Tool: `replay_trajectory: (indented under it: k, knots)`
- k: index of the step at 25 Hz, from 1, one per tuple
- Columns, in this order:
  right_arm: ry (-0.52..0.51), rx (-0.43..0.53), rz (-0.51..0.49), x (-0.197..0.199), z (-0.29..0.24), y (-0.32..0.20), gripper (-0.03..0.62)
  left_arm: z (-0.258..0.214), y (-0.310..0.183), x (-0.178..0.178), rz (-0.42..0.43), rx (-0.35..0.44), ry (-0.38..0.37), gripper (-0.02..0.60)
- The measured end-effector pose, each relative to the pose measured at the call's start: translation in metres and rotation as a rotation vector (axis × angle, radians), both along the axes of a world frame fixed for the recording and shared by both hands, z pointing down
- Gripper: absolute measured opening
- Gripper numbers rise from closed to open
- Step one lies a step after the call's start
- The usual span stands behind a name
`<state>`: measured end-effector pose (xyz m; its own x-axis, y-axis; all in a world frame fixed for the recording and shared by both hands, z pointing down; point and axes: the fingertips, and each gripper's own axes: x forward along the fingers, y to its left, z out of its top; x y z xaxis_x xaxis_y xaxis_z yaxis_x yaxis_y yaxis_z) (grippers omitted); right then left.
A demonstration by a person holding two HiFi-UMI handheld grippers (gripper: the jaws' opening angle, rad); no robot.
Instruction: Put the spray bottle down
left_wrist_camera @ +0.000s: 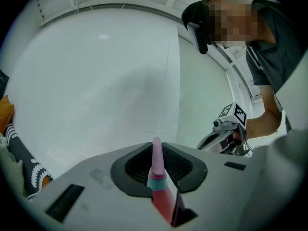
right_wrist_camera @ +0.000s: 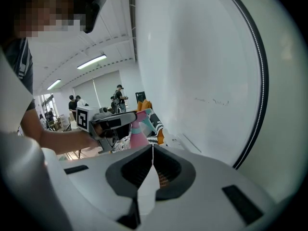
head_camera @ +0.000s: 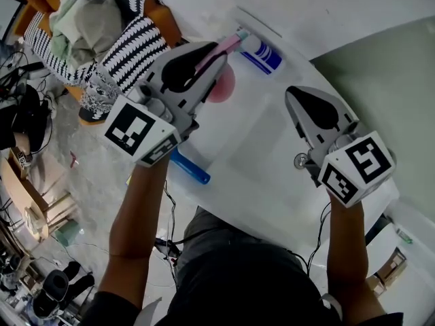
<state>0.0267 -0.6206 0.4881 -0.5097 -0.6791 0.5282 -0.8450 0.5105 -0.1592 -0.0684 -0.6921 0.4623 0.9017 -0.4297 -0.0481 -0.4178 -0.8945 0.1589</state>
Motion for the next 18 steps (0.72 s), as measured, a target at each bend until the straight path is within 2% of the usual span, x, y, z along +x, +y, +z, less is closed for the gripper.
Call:
replay_trajectory:
  k: [11, 15, 18]
  knots:
    - [0.002, -0.039, 0.013, 0.003, 0.02, -0.009, 0.011, 0.016, -0.016, 0.016, 0.018, 0.069, 0.027, 0.06]
    - [0.002, -0.047, 0.013, 0.003, 0.026, -0.011, 0.011, 0.021, -0.017, 0.022, 0.027, 0.111, 0.022, 0.06]
    - [-0.001, -0.054, 0.011, 0.002, 0.031, -0.011, 0.011, 0.031, -0.017, 0.025, 0.025, 0.117, -0.016, 0.06]
